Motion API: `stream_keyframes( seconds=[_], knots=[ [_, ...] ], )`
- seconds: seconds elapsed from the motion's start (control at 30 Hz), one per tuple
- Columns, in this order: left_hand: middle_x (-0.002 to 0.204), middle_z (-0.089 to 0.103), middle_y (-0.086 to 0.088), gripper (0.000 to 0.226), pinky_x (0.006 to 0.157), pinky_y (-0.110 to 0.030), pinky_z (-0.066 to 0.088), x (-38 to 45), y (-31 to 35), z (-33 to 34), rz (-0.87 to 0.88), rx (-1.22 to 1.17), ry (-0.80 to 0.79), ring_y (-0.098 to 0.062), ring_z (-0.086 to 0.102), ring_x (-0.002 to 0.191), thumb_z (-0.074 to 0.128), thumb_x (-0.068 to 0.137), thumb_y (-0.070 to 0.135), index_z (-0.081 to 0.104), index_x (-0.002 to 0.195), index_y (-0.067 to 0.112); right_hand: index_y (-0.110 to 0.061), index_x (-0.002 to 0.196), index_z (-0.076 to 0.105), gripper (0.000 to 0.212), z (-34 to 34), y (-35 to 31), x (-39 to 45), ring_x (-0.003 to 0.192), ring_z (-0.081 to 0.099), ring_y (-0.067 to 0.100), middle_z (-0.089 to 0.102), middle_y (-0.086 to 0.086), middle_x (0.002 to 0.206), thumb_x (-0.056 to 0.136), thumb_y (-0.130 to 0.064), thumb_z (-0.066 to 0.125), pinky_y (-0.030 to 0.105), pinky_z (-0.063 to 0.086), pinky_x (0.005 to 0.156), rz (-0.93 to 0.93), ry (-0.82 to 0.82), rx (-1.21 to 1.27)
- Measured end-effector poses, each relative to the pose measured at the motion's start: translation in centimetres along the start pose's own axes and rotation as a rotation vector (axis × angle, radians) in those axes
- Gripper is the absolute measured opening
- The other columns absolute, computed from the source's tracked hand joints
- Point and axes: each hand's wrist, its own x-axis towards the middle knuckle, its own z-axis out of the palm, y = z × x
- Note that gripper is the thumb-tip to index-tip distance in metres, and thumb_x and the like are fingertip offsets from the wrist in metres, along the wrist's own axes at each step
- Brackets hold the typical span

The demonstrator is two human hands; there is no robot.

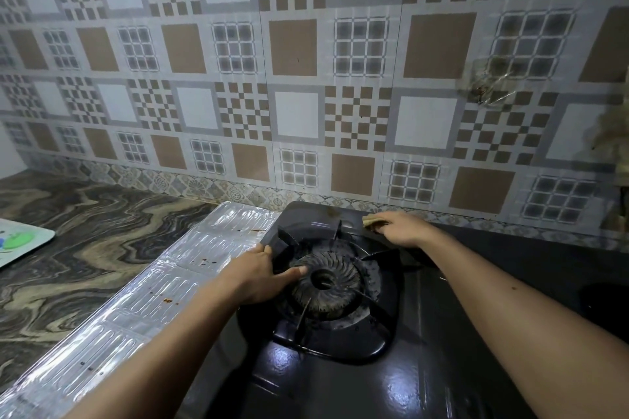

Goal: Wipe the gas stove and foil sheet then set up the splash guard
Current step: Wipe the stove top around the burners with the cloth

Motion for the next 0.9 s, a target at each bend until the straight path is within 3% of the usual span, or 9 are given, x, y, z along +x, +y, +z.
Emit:
stream_keyframes(
  seconds=[0.07, 0.17, 0.3, 0.47, 0.57, 0.67, 0.9],
  knots=[
    [0.140, 0.049, -0.010, 0.086, 0.101, -0.033, 0.040, 0.1, -0.1, 0.1, 0.000, -0.003, 0.003, -0.027, 0.050, 0.127, 0.040, 0.080, 0.077, 0.044, 0.137, 0.013, -0.028, 0.136, 0.052, 0.054, 0.2, -1.3, 0.0, 0.137, 0.036, 0.017, 0.045, -0.009, 0.147, 0.093, -0.001, 0.033, 0.019, 0.026, 0.102, -0.072, -0.043, 0.066],
    [0.141, 0.048, -0.010, 0.086, 0.104, -0.033, 0.039, 0.0, 0.0, 0.1, 0.006, -0.002, -0.001, -0.027, 0.048, 0.129, 0.040, 0.080, 0.077, 0.042, 0.138, 0.013, -0.028, 0.132, 0.056, 0.053, 0.4, -2.8, 0.7, 0.132, 0.042, 0.015, 0.050, -0.006, 0.143, 0.094, -0.001, 0.031, 0.017, 0.027, 0.091, -0.121, -0.065, 0.080],
    [0.145, 0.045, -0.010, 0.086, 0.106, -0.032, 0.036, -0.2, 0.1, -0.2, 0.018, 0.003, -0.003, -0.026, 0.044, 0.132, 0.040, 0.083, 0.074, 0.037, 0.142, 0.012, -0.024, 0.125, 0.063, 0.049, 0.4, -3.1, 2.2, 0.102, 0.050, 0.008, 0.059, -0.004, 0.134, 0.095, 0.000, 0.034, 0.008, 0.037, 0.074, -0.137, -0.077, 0.110],
    [0.150, 0.038, -0.010, 0.091, 0.110, -0.031, 0.032, -0.4, 0.0, -0.3, 0.038, -0.005, -0.015, -0.024, 0.038, 0.137, 0.041, 0.083, 0.073, 0.031, 0.147, 0.009, -0.029, 0.114, 0.070, 0.043, 1.1, -3.4, 3.9, 0.109, 0.057, 0.018, 0.064, -0.005, 0.126, 0.095, -0.004, 0.040, 0.027, 0.043, 0.088, -0.157, -0.034, 0.138],
    [0.154, 0.033, -0.009, 0.095, 0.112, -0.031, 0.029, 0.2, -0.4, -0.7, 0.047, -0.020, -0.087, -0.024, 0.035, 0.140, 0.041, 0.081, 0.076, 0.028, 0.149, 0.011, -0.030, 0.116, 0.069, 0.043, 1.4, -3.9, 5.4, 0.113, 0.055, 0.019, 0.063, -0.004, 0.129, 0.093, -0.003, 0.043, 0.026, 0.042, 0.086, -0.162, -0.019, 0.084],
    [0.156, 0.027, -0.008, 0.098, 0.113, -0.031, 0.026, 0.5, -0.7, -1.2, 0.057, -0.025, -0.142, -0.024, 0.031, 0.142, 0.040, 0.080, 0.077, 0.024, 0.151, 0.011, -0.030, 0.121, 0.066, 0.050, 1.5, -5.1, 7.0, 0.120, 0.052, 0.026, 0.058, 0.001, 0.135, 0.090, 0.000, 0.041, 0.033, 0.042, 0.097, -0.181, -0.010, 0.022],
    [0.147, 0.037, -0.004, 0.090, 0.110, -0.030, 0.029, 0.5, -1.4, -0.7, 0.096, -0.095, -0.127, -0.021, 0.035, 0.139, 0.043, 0.081, 0.075, 0.029, 0.147, 0.016, -0.030, 0.128, 0.059, 0.056, 2.7, -10.2, 10.0, 0.122, 0.049, 0.027, 0.053, 0.005, 0.139, 0.089, 0.003, 0.037, 0.029, 0.039, 0.096, -0.251, -0.137, -0.050]
  ],
)
